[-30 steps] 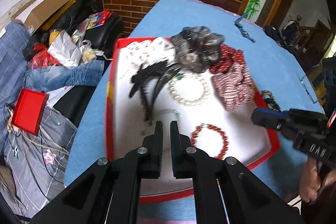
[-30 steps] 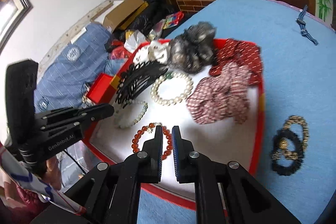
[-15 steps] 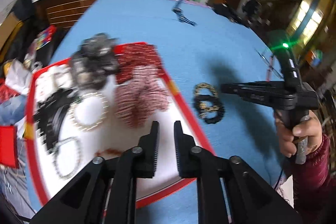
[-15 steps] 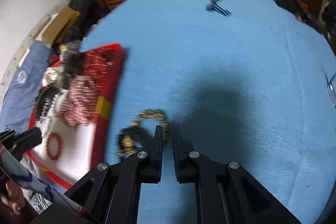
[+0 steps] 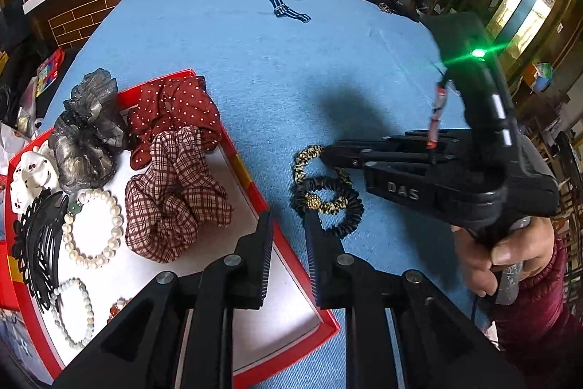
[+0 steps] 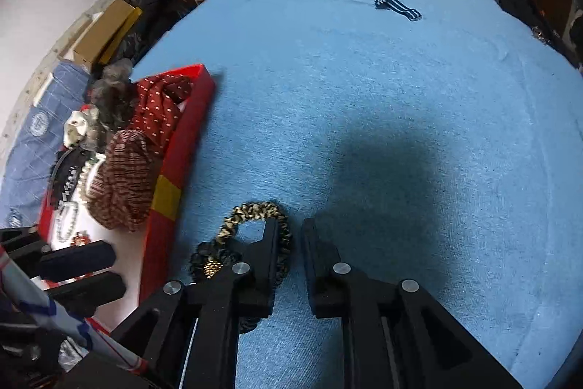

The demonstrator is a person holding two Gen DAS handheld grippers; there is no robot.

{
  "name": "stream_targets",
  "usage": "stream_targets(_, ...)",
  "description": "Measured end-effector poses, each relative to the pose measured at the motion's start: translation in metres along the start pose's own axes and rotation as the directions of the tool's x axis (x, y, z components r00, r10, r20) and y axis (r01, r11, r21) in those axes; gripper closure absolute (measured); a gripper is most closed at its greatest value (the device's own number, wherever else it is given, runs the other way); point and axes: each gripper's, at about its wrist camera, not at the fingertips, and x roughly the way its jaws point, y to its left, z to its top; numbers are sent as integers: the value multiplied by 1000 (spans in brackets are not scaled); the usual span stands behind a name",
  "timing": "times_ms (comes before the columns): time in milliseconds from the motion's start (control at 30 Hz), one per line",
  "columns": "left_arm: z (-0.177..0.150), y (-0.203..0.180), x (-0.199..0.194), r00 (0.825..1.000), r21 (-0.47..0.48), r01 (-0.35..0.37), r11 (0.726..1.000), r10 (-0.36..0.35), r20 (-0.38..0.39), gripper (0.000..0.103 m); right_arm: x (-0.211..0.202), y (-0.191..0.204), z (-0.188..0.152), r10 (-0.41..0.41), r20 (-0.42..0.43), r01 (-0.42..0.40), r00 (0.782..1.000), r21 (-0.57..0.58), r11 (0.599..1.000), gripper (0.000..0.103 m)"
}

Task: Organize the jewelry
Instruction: 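Grasp the leopard-print bracelet with right gripper while left grasps black elastic bracelet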

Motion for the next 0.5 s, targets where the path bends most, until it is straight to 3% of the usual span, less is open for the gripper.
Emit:
stream_targets(100, 3, 1, 3, 1000, -5, -6, 1000, 6, -2, 86, 4, -2, -1, 17, -9, -17, 1000, 6, 1000, 84)
stream_targets(233, 6, -2, 7, 1000, 6, -10, 1000, 10, -15, 86, 7, 4, -1, -9, 6, 10, 1000, -31, 999, 85)
stream_targets(267, 7, -4, 10, 1000, 11, -11, 1000, 11, -22, 86, 7, 4, -2, -45, 10, 46, 999, -44, 998, 96)
stream_targets(333, 9, -8, 13, 999, 23, -10, 1000, 11, -34, 86, 3, 0, -3, -114, 28, 115, 993, -44, 992, 97)
stream_targets(400, 13, -14, 18, 999, 40, -6, 999, 7, -45, 86, -3, -16, 0, -194, 51, 194, 980, 15, 981, 97)
stream_targets(500, 22, -20, 29, 997, 52, 12, 999, -8, -71, 86, -18, -52, 4, -256, 81, 242, 963, 157, 958, 98)
